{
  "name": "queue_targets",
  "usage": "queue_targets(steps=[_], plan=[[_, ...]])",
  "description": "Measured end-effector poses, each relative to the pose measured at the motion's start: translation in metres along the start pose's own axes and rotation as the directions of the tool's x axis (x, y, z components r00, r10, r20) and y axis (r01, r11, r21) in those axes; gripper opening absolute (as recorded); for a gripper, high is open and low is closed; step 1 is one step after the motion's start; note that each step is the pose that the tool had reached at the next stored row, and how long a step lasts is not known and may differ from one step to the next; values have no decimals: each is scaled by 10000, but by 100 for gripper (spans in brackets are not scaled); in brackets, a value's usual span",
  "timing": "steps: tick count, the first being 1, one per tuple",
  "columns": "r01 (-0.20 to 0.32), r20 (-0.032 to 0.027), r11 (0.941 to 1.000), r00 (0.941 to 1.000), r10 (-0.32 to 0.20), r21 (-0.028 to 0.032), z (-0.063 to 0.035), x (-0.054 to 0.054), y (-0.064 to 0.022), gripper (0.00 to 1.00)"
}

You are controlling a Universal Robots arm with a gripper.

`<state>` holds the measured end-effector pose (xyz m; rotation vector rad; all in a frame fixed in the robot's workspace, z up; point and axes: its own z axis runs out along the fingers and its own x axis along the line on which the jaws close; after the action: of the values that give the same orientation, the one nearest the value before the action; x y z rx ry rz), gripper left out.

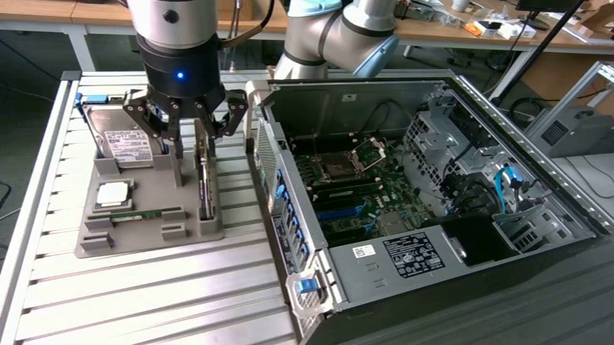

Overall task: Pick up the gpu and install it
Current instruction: 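Pick up the gpu and move the gpu toward the slot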

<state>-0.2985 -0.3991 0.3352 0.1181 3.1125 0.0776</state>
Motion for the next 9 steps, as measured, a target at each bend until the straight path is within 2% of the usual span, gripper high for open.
queue_targets(steps=[9], plan=[[0, 0, 10000, 10000, 0, 0, 22, 1, -1, 48]])
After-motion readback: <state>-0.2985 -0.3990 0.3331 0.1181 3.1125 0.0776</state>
